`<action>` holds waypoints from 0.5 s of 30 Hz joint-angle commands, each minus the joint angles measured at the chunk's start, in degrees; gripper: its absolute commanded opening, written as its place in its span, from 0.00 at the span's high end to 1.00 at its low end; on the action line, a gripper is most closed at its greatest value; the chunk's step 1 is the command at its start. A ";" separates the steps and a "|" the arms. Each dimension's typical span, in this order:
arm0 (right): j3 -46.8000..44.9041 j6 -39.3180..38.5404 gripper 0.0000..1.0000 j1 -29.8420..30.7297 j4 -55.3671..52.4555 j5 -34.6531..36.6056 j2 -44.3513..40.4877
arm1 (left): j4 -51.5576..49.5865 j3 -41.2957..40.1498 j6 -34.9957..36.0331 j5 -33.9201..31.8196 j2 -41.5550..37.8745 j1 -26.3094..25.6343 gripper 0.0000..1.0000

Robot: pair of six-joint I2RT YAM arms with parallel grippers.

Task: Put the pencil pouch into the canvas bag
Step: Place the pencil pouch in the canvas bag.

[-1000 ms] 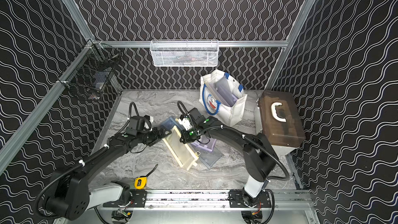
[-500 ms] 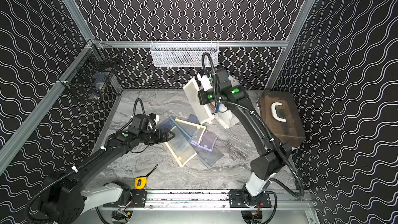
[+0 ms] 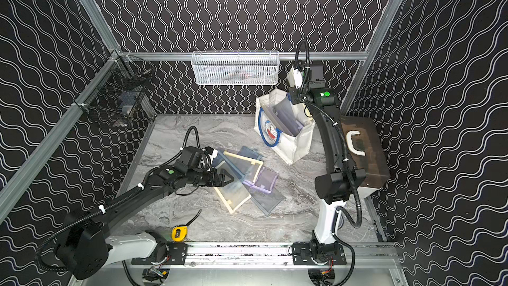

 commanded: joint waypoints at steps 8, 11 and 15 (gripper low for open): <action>-5.63 -1.92 1.00 -0.28 6.00 -4.95 1.35 | 0.95 0.17 0.58 -0.66 1.51 0.00 0.01; -7.58 -1.39 1.00 -0.54 6.18 -5.62 1.76 | 1.41 0.04 0.09 -0.87 1.92 -0.01 0.01; -9.75 -0.48 1.00 -0.55 6.89 -6.79 2.03 | 1.48 0.48 0.24 -0.79 2.96 0.03 0.01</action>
